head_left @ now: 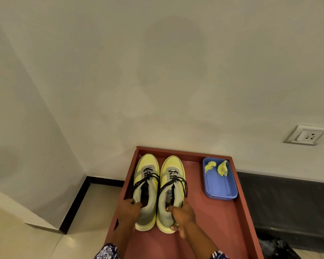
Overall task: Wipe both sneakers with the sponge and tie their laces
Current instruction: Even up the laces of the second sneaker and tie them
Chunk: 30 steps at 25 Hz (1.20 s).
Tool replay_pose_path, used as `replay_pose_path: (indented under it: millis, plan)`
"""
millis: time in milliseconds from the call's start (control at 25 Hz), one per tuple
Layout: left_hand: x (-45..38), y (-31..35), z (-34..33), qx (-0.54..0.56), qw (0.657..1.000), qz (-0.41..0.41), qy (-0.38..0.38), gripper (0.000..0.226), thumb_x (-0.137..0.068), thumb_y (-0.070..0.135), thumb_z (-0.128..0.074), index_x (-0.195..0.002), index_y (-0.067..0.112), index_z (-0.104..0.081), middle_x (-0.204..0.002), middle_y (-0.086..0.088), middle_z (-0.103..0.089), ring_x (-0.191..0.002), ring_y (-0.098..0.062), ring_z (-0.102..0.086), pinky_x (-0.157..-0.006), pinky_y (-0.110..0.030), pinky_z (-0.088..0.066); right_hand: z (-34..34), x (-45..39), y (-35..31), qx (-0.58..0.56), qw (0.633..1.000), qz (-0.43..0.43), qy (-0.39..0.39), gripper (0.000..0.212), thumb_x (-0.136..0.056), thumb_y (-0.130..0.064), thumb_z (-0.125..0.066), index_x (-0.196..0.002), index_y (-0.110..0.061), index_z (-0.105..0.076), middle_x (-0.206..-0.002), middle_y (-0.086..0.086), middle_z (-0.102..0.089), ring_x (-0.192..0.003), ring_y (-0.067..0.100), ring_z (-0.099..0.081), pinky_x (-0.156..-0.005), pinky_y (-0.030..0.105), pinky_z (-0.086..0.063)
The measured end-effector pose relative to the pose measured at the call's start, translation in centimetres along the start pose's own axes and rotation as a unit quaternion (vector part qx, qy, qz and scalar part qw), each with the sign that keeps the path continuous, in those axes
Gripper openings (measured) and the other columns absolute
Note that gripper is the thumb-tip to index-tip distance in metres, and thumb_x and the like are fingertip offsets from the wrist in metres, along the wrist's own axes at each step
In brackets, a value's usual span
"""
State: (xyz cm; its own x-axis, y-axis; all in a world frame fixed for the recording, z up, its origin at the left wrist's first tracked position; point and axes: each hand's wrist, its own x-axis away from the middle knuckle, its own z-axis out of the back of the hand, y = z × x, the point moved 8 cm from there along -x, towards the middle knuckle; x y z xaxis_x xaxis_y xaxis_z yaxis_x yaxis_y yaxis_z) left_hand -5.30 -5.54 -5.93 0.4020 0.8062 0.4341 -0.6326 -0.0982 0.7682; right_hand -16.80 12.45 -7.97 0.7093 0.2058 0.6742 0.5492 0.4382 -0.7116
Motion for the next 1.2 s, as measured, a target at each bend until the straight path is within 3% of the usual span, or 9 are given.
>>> replay_pose_path:
  millis: [200,320,440,560,680,800,1000,1200]
  plan:
    - [0.9,-0.2,-0.5,0.005,1.0,0.003,0.013,0.027,-0.079,-0.001,-0.056,-0.052,0.004,-0.052,-0.057,-0.013,-0.051,-0.06,-0.029,-0.053,-0.059,-0.034,-0.043,1.4,0.3,-0.1,0.01,1.0,0.015,0.002,0.02,-0.07,-0.009,-0.059,-0.09,-0.011,-0.057,-0.083,0.011,-0.055,-0.061,0.024,-0.05,-0.045,0.025,-0.046]
    - [2.0,0.0,-0.8,-0.006,1.0,0.005,0.015,0.025,-0.081,0.002,-0.056,-0.056,0.008,-0.057,-0.062,-0.013,-0.057,-0.067,-0.034,-0.06,-0.066,-0.039,-0.052,2.3,1.0,-0.1,0.019,1.0,0.024,0.005,0.019,-0.072,-0.01,-0.06,-0.091,-0.012,-0.058,-0.084,0.011,-0.056,-0.064,0.025,-0.052,-0.047,0.027,-0.048]
    - [3.5,0.9,-1.0,-0.051,0.999,-0.009,0.013,0.019,-0.084,0.007,-0.055,-0.065,0.009,-0.061,-0.067,-0.01,-0.06,-0.07,-0.031,-0.062,-0.067,-0.033,-0.05,3.6,1.7,-0.3,0.023,0.999,0.035,0.007,0.018,-0.074,-0.011,-0.06,-0.091,-0.013,-0.057,-0.084,0.011,-0.057,-0.062,0.026,-0.055,-0.051,0.032,-0.053]
    - [4.9,2.0,-1.3,-0.062,0.998,-0.024,0.015,0.017,-0.083,0.007,-0.054,-0.07,0.005,-0.065,-0.071,-0.014,-0.062,-0.075,-0.034,-0.063,-0.071,-0.035,-0.053,5.0,2.5,-0.7,0.028,0.999,0.044,0.007,0.022,-0.073,-0.013,-0.062,-0.094,-0.012,-0.057,-0.086,0.013,-0.058,-0.064,0.026,-0.056,-0.052,0.034,-0.055]
    - [6.8,3.4,-1.7,-0.06,0.997,-0.038,0.009,0.021,-0.082,0.006,-0.054,-0.062,0.009,-0.061,-0.072,-0.017,-0.062,-0.075,-0.036,-0.063,-0.072,-0.036,-0.053,6.9,4.0,-1.8,0.03,0.997,0.064,0.013,0.023,-0.071,-0.016,-0.065,-0.093,-0.013,-0.059,-0.093,0.014,-0.061,-0.07,0.028,-0.06,-0.052,0.038,-0.057]
    - [8.6,5.4,-2.4,-0.055,0.997,-0.059,-0.005,0.028,-0.081,0.006,-0.053,-0.053,0.011,-0.053,-0.06,-0.012,-0.057,-0.064,-0.031,-0.06,-0.066,-0.034,-0.05,9.2,5.2,-3.0,0.026,0.996,0.083,0.016,0.023,-0.073,-0.017,-0.065,-0.094,-0.011,-0.059,-0.092,0.014,-0.061,-0.067,0.029,-0.061,-0.055,0.043,-0.059]
    - [11.2,8.0,-5.2,-0.037,0.995,-0.077,-0.046,0.016,-0.082,0.006,-0.053,-0.074,-0.002,-0.065,-0.076,-0.021,-0.064,-0.079,-0.037,-0.064,-0.07,-0.036,-0.05,13.7,6.8,-4.0,-0.001,0.996,0.09,0.025,0.029,-0.074,-0.016,-0.068,-0.101,-0.009,-0.058,-0.095,0.013,-0.061,-0.079,0.03,-0.06,-0.063,0.047,-0.059]
    - [14.5,11.0,-9.0,-0.01,0.993,-0.095,-0.063,0.033,-0.079,0.0,-0.052,-0.048,0.008,-0.044,-0.053,-0.01,-0.045,-0.066,-0.033,-0.055,-0.058,-0.034,-0.037,20.1,7.8,-4.8,-0.01,0.992,0.107,0.063,0.028,-0.076,-0.017,-0.068,-0.1,-0.01,-0.056,-0.098,0.011,-0.057,-0.078,0.028,-0.058,-0.061,0.041,-0.058]
